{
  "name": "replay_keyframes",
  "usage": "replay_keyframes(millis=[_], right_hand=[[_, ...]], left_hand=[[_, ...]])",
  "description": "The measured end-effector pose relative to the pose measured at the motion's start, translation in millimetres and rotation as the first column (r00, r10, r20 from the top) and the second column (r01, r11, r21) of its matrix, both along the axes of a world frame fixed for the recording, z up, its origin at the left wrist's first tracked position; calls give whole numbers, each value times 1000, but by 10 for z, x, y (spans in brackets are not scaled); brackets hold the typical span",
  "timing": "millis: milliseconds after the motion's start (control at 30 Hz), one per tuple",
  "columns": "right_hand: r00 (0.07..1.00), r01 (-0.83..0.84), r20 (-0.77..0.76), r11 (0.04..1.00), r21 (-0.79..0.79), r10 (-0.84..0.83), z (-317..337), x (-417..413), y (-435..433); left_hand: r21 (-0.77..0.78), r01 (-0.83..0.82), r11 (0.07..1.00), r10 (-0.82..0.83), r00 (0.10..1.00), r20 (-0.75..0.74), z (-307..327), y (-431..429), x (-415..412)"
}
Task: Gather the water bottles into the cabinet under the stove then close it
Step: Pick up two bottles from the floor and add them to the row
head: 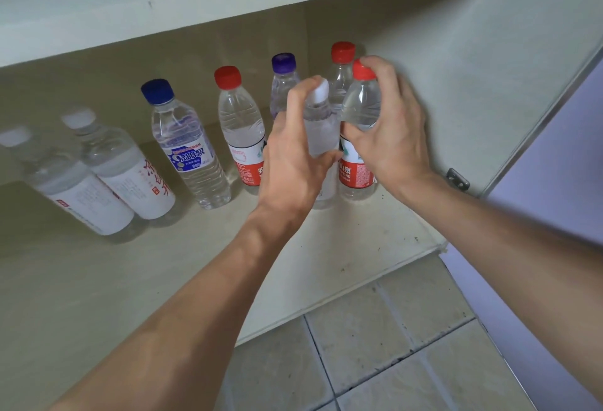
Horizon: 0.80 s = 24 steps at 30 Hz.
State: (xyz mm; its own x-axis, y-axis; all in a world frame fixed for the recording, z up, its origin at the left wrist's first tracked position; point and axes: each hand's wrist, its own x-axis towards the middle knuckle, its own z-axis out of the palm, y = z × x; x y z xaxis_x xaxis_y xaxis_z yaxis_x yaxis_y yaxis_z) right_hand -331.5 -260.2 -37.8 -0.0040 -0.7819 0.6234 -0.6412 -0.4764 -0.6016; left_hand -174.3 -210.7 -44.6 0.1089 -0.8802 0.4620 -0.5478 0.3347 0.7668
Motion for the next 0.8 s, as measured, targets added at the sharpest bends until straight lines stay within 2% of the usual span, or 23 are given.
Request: replay_keyframes(millis=[333, 800], right_hand=[[1000, 16, -3, 1000, 2, -16, -39, -17, 43], [998, -11, -55, 995, 99, 16, 12, -13, 252]], left_hand=[[26, -10, 1000, 8, 998, 63, 45, -2, 4], [42, -81, 996, 74, 986, 149, 103, 147, -33]])
